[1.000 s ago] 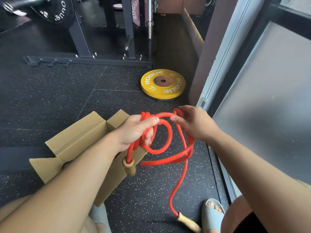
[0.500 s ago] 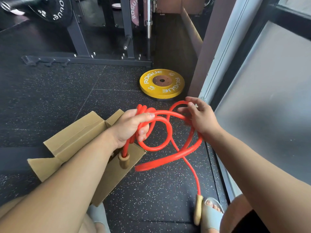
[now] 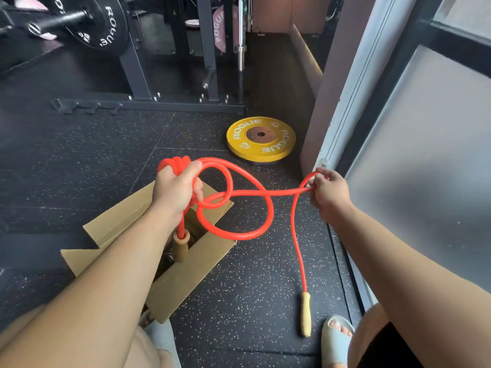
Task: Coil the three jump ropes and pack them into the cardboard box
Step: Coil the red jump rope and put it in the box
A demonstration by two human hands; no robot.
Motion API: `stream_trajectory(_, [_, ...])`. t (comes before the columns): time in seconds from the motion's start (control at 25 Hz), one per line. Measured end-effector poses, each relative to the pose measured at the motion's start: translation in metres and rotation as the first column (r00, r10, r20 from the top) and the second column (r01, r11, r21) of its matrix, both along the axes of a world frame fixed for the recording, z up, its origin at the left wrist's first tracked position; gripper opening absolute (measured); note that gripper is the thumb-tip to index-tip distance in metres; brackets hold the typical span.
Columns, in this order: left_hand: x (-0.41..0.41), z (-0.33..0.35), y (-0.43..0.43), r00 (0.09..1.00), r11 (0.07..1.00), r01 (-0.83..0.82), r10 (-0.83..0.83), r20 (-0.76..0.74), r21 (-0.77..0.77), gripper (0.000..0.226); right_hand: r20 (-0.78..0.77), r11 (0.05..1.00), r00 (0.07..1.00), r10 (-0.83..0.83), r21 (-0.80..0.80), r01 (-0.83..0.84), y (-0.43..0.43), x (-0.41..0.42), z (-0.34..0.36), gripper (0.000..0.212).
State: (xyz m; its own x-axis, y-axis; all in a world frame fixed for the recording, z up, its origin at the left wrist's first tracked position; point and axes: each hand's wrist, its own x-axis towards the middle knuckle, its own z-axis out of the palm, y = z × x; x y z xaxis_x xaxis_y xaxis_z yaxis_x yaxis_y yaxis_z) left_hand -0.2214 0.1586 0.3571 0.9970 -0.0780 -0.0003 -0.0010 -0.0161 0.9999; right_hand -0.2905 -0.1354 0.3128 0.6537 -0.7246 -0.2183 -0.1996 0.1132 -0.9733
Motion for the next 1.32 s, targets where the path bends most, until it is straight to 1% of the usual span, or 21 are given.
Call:
stream_trajectory(0.08, [0.0, 0.006, 0.011, 0.995, 0.995, -0.099, 0.099, 0.007, -0.02, 0.035, -0.025, 0.999, 0.999, -0.047, 0.001, 0.047, -0.003, -0.003, -0.004, 0.028])
stream_trajectory(0.24, [0.001, 0.012, 0.038, 0.975, 0.975, -0.22, 0.219, -0.022, -0.043, 0.03, -0.089, 0.989, 0.986, -0.144, -0.029, 0.142, -0.018, -0.013, -0.019, 0.027])
stream_trajectory(0.28, [0.0, 0.013, 0.044, 0.97, 0.97, -0.24, 0.24, -0.027, -0.034, 0.028, -0.106, 0.986, 0.98, -0.168, -0.014, 0.167, -0.021, -0.015, -0.022, 0.023])
stream_trajectory(0.36, [-0.003, 0.013, 0.053, 0.972, 0.972, -0.232, 0.232, -0.025, -0.019, 0.025, -0.133, 0.987, 0.979, -0.152, 0.034, 0.158, -0.025, -0.019, -0.024, 0.016])
stream_trajectory(0.44, [-0.008, 0.013, 0.058, 0.984, 0.985, -0.175, 0.175, -0.017, -0.006, 0.027, -0.157, 0.989, 0.984, -0.082, 0.106, 0.099, -0.019, -0.023, -0.022, 0.015])
stream_trajectory(0.56, [-0.015, 0.01, 0.06, 0.994, 0.995, -0.089, 0.087, -0.064, -0.033, 0.03, -0.276, 0.989, 0.957, 0.095, 0.132, -0.06, -0.004, -0.027, -0.019, 0.018])
stream_trajectory(0.68, [-0.018, 0.011, 0.062, 0.994, 0.996, -0.013, 0.003, -0.11, -0.093, 0.028, -0.389, 0.953, 0.871, 0.3, 0.094, -0.286, 0.01, -0.029, -0.025, 0.036])
stream_trajectory(0.76, [-0.021, 0.011, 0.06, 0.988, 0.994, 0.053, -0.066, -0.142, -0.095, 0.028, -0.432, 0.916, 0.814, 0.389, 0.09, -0.391, 0.02, -0.031, -0.027, 0.049])
stream_trajectory(0.8, [-0.024, 0.011, 0.058, 0.982, 0.992, 0.098, -0.11, -0.153, -0.083, 0.028, -0.459, 0.897, 0.788, 0.411, 0.051, -0.438, 0.024, -0.033, -0.026, 0.055])
stream_trajectory(0.84, [-0.028, 0.011, 0.054, 0.973, 0.986, 0.153, -0.162, -0.163, -0.067, 0.031, -0.494, 0.864, 0.759, 0.424, -0.03, -0.502, 0.029, -0.034, -0.025, 0.057])
stream_trajectory(0.88, [-0.033, 0.011, 0.05, 0.96, 0.975, 0.214, -0.221, -0.173, -0.053, 0.033, -0.527, 0.8, 0.734, 0.429, -0.156, -0.58, 0.034, -0.034, -0.022, 0.058])
stream_trajectory(0.92, [-0.039, 0.013, 0.044, 0.943, 0.96, 0.276, -0.279, -0.182, -0.04, 0.035, -0.527, 0.707, 0.727, 0.44, -0.296, -0.643, 0.039, -0.035, -0.018, 0.059])
stream_trajectory(0.96, [-0.045, 0.016, 0.038, 0.923, 0.942, 0.334, -0.332, -0.195, -0.024, 0.036, -0.484, 0.604, 0.729, 0.484, -0.418, -0.679, 0.046, -0.039, -0.011, 0.061])
stream_trajectory(1.0, [-0.05, 0.02, 0.033, 0.899, 0.92, 0.392, -0.387, -0.206, -0.016, 0.035, -0.399, 0.513, 0.721, 0.567, -0.514, -0.688, 0.056, -0.042, -0.003, 0.062])
stream_trajectory(1.04, [-0.055, 0.023, 0.028, 0.869, 0.891, 0.454, -0.447, -0.213, -0.016, 0.034, -0.307, 0.447, 0.689, 0.657, -0.577, -0.684, 0.066, -0.047, 0.005, 0.063])
stream_trajectory(1.08, [-0.058, 0.027, 0.024, 0.831, 0.854, 0.52, -0.512, -0.218, -0.024, 0.033, -0.215, 0.408, 0.644, 0.734, -0.619, -0.671, 0.075, -0.049, 0.013, 0.066])
stream_trajectory(1.16, [-0.06, 0.032, 0.017, 0.741, 0.767, 0.638, -0.635, -0.22, -0.065, 0.03, -0.088, 0.386, 0.579, 0.811, -0.663, -0.641, 0.088, -0.049, 0.022, 0.075])
stream_trajectory(1.24, [-0.062, 0.036, 0.011, 0.656, 0.682, 0.719, -0.729, -0.195, -0.131, 0.033, -0.046, 0.366, 0.54, 0.84, -0.685, -0.63, 0.093, -0.047, 0.029, 0.091])
stream_trajectory(1.32, [-0.062, 0.04, 0.005, 0.612, 0.63, 0.753, -0.776, -0.151, -0.187, 0.037, -0.042, 0.336, 0.525, 0.85, -0.724, -0.602, 0.094, -0.044, 0.035, 0.105])
